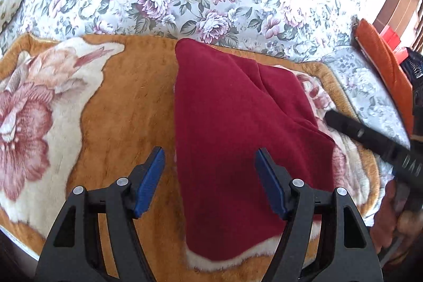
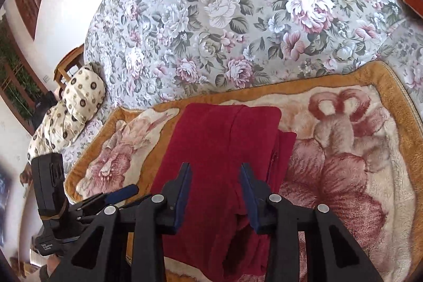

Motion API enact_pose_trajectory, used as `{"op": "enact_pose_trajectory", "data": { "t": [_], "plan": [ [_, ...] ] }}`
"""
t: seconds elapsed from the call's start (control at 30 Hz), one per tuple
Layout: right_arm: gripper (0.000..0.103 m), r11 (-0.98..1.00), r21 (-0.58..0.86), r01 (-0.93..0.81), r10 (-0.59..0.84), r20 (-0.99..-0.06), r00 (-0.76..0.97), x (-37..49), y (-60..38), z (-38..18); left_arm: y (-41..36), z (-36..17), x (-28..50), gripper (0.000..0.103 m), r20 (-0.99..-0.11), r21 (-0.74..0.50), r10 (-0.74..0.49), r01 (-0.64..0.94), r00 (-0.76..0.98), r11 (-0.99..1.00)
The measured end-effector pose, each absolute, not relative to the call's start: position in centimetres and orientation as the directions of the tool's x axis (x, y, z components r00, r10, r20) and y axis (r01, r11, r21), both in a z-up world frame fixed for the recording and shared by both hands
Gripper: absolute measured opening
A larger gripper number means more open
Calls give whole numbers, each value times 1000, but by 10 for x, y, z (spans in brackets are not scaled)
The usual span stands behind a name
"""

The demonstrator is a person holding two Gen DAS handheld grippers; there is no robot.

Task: Fold small clothes

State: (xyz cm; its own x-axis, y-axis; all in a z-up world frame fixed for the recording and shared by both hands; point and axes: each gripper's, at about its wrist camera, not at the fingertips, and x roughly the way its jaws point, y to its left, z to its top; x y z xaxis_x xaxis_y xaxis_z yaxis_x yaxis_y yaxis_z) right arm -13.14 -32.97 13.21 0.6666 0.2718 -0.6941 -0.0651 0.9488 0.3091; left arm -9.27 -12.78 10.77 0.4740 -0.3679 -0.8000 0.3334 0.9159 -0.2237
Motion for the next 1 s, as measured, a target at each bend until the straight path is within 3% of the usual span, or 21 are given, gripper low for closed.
{"op": "enact_pose_trajectory", "data": {
  "t": [0.1, 0.17, 0.27, 0.6, 0.73, 0.83, 1.0],
  "plan": [
    [34, 963, 267, -37, 230, -743, 629, -121, -329, 105, -132, 96, -75, 71, -811, -207, -346, 323, 472, 924],
    [28, 968, 249, -14, 204, -762, 614, -115, -333, 90, -137, 88, -67, 71, -818, -212, -344, 316, 460, 925],
    [26, 972, 236, -13, 195, -769, 608, -108, -334, 78, -143, 79, -55, 77, -824, -207, -334, 306, 458, 929],
    [27, 986, 167, -26, 144, -745, 651, -141, -319, 103, -139, 80, -60, 80, -822, -192, -317, 295, 473, 936],
    [27, 993, 112, -22, 101, -775, 623, -155, -310, 90, -135, 82, -68, 80, -820, -183, -306, 286, 483, 941],
    [27, 989, 145, 1, 115, -791, 601, -156, -314, 74, -133, 85, -77, 80, -818, -168, -292, 279, 495, 945],
    [28, 988, 154, 7, 111, -741, 663, -174, -314, 100, -129, 98, -96, 80, -790, -115, -251, 266, 560, 957]
  ]
}}
